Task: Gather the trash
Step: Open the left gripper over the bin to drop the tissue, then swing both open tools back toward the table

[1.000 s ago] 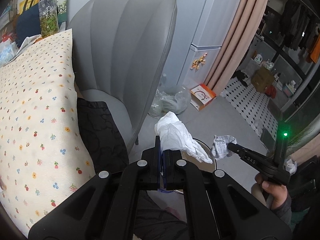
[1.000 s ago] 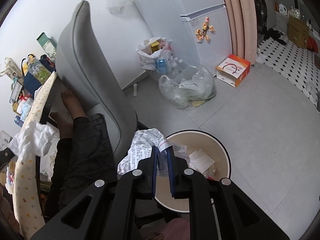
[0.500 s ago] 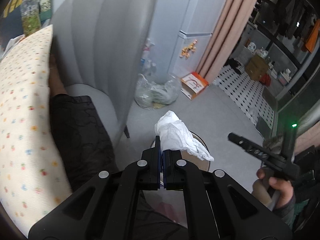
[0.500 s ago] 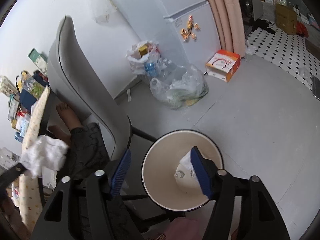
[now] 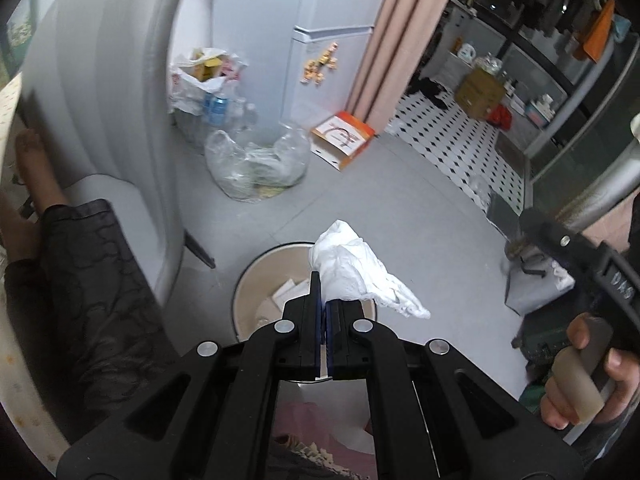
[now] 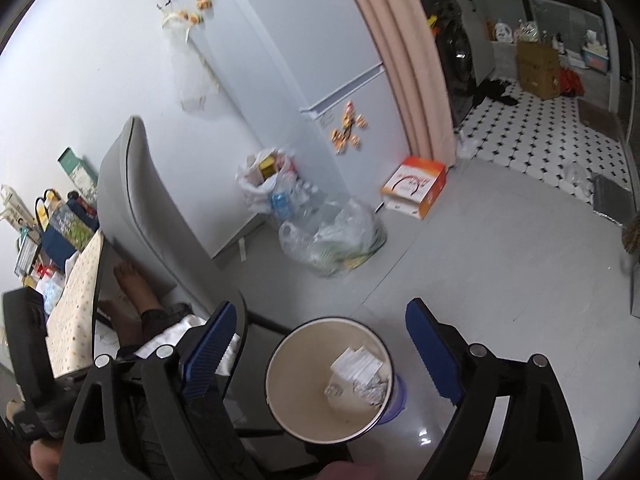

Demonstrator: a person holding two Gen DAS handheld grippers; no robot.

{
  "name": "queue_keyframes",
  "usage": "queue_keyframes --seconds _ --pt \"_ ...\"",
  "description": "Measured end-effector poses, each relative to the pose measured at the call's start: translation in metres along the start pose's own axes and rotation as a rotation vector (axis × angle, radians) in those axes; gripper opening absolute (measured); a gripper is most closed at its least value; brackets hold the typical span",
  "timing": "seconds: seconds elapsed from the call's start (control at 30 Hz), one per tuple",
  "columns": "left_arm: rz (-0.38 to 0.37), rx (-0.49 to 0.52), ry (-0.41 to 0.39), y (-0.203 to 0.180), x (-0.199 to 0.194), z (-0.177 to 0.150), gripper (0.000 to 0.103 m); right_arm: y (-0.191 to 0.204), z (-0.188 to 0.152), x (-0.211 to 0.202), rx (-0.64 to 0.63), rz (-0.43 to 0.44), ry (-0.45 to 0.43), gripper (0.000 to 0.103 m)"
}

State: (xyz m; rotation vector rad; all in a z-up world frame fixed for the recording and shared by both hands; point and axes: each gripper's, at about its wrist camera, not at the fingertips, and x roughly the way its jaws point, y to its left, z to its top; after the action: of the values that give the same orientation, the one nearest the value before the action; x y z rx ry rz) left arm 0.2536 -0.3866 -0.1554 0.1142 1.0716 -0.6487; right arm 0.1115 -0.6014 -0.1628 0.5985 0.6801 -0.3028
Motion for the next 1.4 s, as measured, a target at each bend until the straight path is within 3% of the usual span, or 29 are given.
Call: queue_keyframes --seconds 0.1,0.13,0.17,0.2,0.33,0.47,0.7,1.13,1.4 --pt "-0.044 -0.004 0.036 -0.005 0.011 0.001 0.008 -0.003 0.002 -0.003 0.007 -0.012 -0.006 0.085" --pt "-0.054 -0.011 0.044 -0.005 0.013 0.001 0.028 -0.003 0.002 -0.003 0.008 -0.014 -0.004 0.085" --pt "-0.061 -0.022 0.040 -0.004 0.013 0.000 0.054 -0.003 0.002 -0.004 0.007 -0.017 -0.003 0.085" --pt "-0.063 -0.034 0.023 -0.001 0.011 -0.001 0.060 -0.003 0.002 -0.004 0.005 -0.018 -0.004 0.085" --pt "-0.069 -0.047 -0.016 0.004 -0.003 -0.001 0.078 0.006 0.003 -0.006 -0.010 -0.013 -0.010 0.085" --pt "-0.062 -0.070 -0.060 0.015 -0.020 0.002 0.089 0.023 0.002 -0.006 -0.030 0.008 -0.005 0.085" --pt "-0.019 -0.140 -0.183 0.046 -0.080 -0.007 0.097 0.059 0.000 -0.015 -0.083 0.065 -0.028 0.096" --pt "0.074 -0.277 -0.412 0.118 -0.201 -0.062 0.097 0.158 -0.025 -0.033 -0.235 0.183 -0.011 0.096" --pt "0.155 -0.361 -0.502 0.161 -0.254 -0.105 0.097 0.222 -0.049 -0.048 -0.350 0.266 0.004 0.096"
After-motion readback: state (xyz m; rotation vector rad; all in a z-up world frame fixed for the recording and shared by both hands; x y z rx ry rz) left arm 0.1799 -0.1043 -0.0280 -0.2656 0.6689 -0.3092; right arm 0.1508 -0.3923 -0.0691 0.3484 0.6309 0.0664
